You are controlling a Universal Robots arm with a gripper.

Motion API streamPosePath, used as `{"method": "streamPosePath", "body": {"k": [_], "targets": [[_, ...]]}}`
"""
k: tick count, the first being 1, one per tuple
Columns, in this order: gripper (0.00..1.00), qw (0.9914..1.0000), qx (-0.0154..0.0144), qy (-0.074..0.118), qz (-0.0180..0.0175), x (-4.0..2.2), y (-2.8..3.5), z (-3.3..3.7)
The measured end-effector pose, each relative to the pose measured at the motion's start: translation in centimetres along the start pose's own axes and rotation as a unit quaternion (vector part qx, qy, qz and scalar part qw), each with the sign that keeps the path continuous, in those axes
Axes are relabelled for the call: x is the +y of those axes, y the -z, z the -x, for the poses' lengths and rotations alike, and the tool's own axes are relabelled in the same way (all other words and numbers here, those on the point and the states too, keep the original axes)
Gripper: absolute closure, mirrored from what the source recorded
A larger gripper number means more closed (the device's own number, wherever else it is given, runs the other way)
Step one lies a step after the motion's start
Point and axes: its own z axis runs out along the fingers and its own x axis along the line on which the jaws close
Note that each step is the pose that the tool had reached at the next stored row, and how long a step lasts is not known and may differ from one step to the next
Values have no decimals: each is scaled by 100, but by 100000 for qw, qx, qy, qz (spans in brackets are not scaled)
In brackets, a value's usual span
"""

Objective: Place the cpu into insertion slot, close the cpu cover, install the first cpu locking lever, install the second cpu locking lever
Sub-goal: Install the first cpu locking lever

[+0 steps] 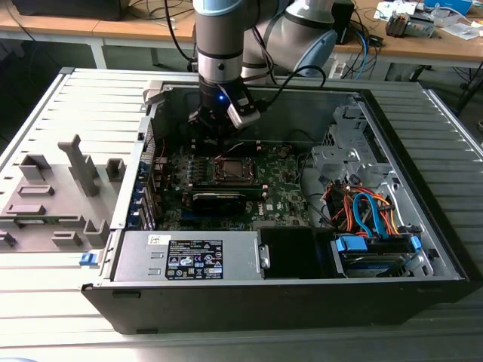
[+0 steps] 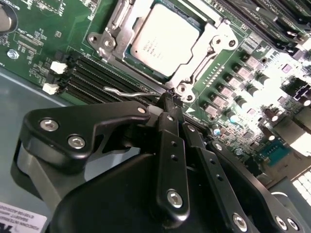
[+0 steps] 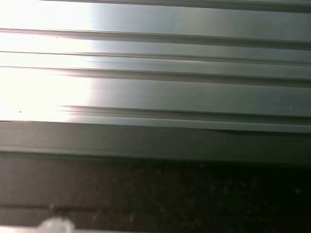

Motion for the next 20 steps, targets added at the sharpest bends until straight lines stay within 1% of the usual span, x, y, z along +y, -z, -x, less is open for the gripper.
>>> {"method": "streamPosePath", "body": {"k": [2, 8, 11, 14, 20], "targets": [[89, 100000, -3, -6, 4, 1, -7, 27], [89, 100000, 1, -4, 4, 2, -18, 65], [89, 100000, -2, 36, 3, 2, -26, 123], [89, 100000, -9, 129, 7, 3, -35, 155], [89, 99985, -43, 1715, 32, 17, -61, 191]]}}
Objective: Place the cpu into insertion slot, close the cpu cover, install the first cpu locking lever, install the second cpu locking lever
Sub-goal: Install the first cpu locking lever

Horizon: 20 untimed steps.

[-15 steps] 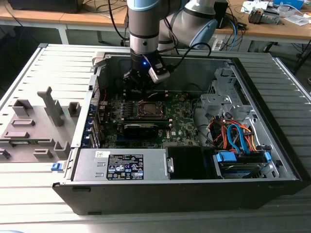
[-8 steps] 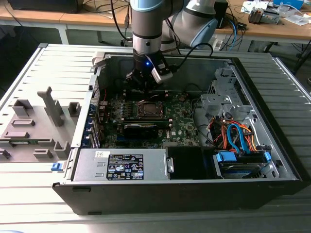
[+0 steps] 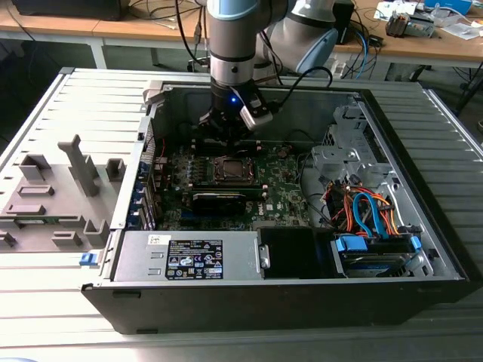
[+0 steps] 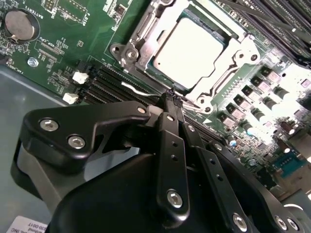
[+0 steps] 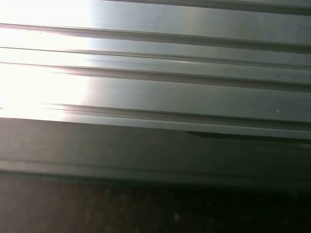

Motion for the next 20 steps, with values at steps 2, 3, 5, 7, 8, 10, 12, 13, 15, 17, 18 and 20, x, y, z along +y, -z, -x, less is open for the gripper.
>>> {"method": "streamPosePath", "body": {"k": [2, 3, 5, 7, 8, 10, 12, 13, 15, 17, 18, 20], "targets": [[89, 99999, -11, 349, 8, 0, -15, 15], [89, 99999, -11, 452, 8, 0, -20, 19], [89, 99998, -9, 684, 7, 0, -27, 29], [89, 99996, -27, 855, 24, 0, -37, 39], [89, 99996, -24, 882, 17, 0, -41, 40], [89, 99996, -21, 905, 12, 0, -46, 40], [89, 99995, -15, 966, 11, 0, -52, 44], [89, 99995, -22, 990, 19, 0, -55, 49], [89, 99995, -23, 1028, 14, -1, -59, 61], [89, 99993, -34, 1187, 15, -5, -70, 111], [89, 99992, -31, 1235, 13, -6, -73, 126], [89, 99991, -25, 1328, 1, -8, -79, 149]]}}
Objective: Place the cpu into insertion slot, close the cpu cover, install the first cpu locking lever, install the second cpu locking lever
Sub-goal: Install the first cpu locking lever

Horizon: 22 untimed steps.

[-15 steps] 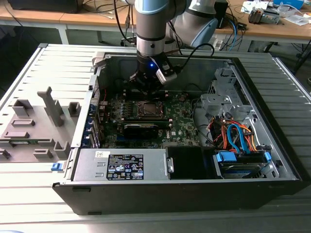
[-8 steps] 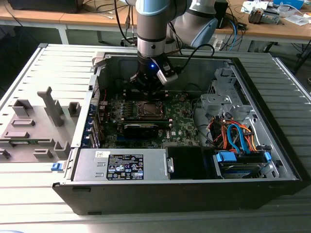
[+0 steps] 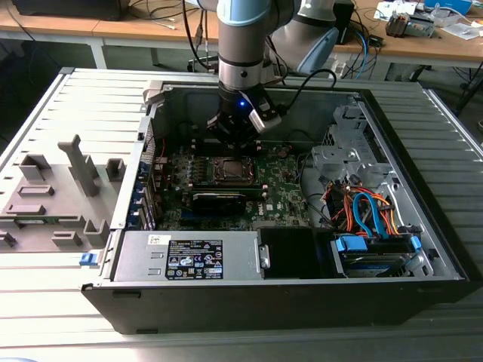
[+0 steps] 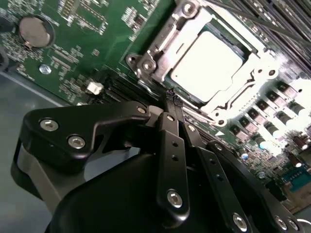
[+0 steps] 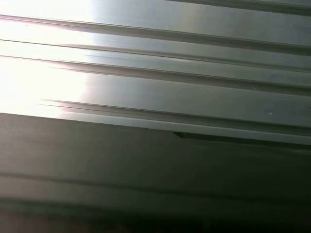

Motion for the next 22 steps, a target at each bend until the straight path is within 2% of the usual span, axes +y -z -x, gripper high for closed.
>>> {"method": "streamPosePath", "body": {"k": [15, 22], "targets": [[89, 100000, -26, 264, 8, -4, -26, 73], [89, 99999, -109, 269, -162, 8, 144, 76]]}}
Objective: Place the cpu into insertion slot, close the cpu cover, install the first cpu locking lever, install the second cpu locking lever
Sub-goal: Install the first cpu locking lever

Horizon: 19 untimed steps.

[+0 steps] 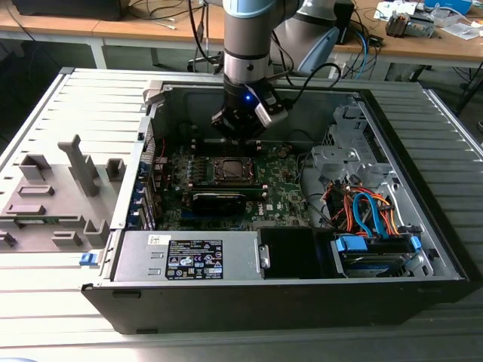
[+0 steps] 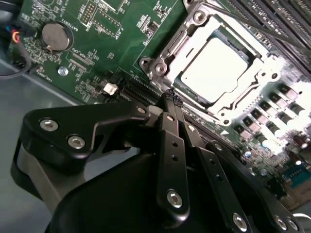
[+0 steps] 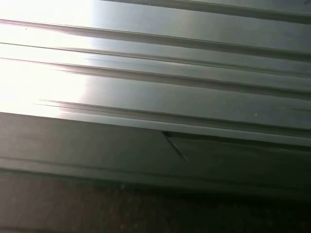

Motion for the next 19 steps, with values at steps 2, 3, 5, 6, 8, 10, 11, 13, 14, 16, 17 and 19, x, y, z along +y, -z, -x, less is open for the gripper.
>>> {"method": "streamPosePath", "body": {"k": [2, 3, 5, 6, 8, 10, 11, 13, 14, 16, 17, 19], "targets": [[89, 100000, 15, -2, -183, 0, 29, 0], [89, 99999, 30, -2, -391, 0, 40, 0], [89, 99986, 177, -1, -1649, -1, 48, 1], [89, 99961, 310, -180, -2782, -1, 49, 1], [89, 99900, 514, -1053, -4309, -1, 47, 1], [89, 99877, 616, -2132, -4434, -1, 46, 1], [89, 99836, 712, -3522, -4450, -2, 41, 0], [89, 99790, 793, -4629, -4458, -15, 37, -1], [89, 99784, 801, -4788, -4437, -26, 37, -2], [89, 99790, 795, -4870, -4194, -68, 36, -7], [89, 99798, 782, -4876, -3996, -94, 35, -10], [89, 99819, 745, -4873, -3434, -179, 32, -19]]}}
